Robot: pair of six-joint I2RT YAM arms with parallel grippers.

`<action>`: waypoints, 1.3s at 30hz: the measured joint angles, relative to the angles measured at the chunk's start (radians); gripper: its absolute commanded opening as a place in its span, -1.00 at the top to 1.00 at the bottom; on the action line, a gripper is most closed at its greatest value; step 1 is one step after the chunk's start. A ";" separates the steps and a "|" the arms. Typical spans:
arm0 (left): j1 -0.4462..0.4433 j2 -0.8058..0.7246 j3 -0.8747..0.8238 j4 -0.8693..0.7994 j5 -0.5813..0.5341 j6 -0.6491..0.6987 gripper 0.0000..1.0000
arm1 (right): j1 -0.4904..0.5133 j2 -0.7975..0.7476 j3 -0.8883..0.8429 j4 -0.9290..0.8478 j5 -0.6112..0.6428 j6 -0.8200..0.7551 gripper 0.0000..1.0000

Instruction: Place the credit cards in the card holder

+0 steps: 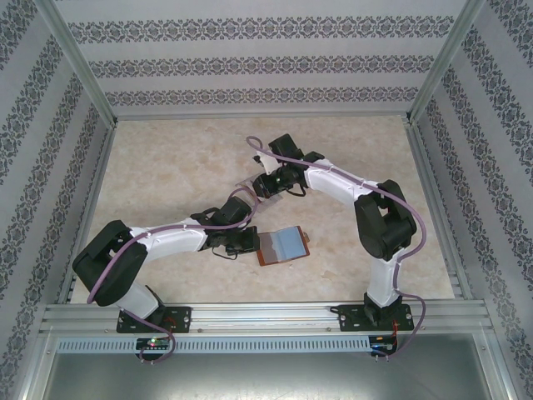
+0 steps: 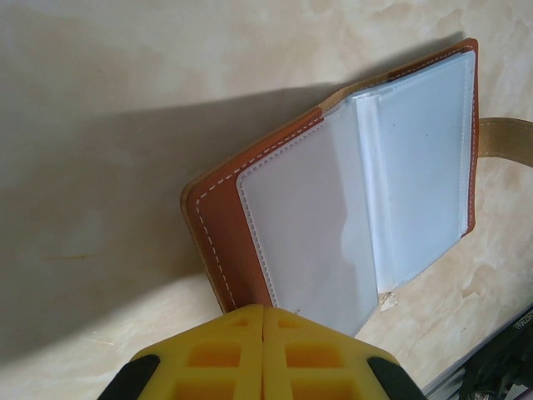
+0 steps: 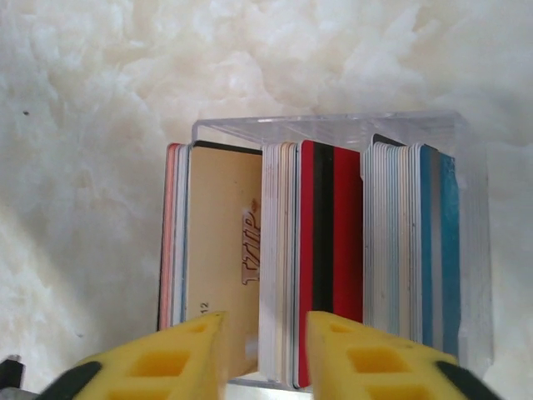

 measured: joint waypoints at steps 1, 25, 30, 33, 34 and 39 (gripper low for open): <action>0.000 0.000 0.000 0.000 0.000 0.000 0.86 | 0.000 0.000 0.000 -0.001 0.005 0.000 0.17; 0.000 0.000 0.000 0.000 0.000 0.003 0.86 | -0.014 0.081 0.019 0.035 -0.150 0.092 0.43; 0.000 0.000 0.000 0.000 0.000 0.003 0.86 | -0.016 0.080 0.015 0.042 -0.167 0.101 0.57; 0.000 0.000 0.000 0.000 0.000 0.003 0.86 | -0.016 0.080 0.009 0.046 -0.174 0.106 0.64; 0.000 0.000 0.000 0.000 0.000 0.003 0.86 | -0.016 0.080 0.008 0.047 -0.174 0.106 0.66; 0.000 0.000 0.000 0.000 0.000 0.003 0.86 | -0.016 0.080 0.008 0.045 -0.160 0.102 0.75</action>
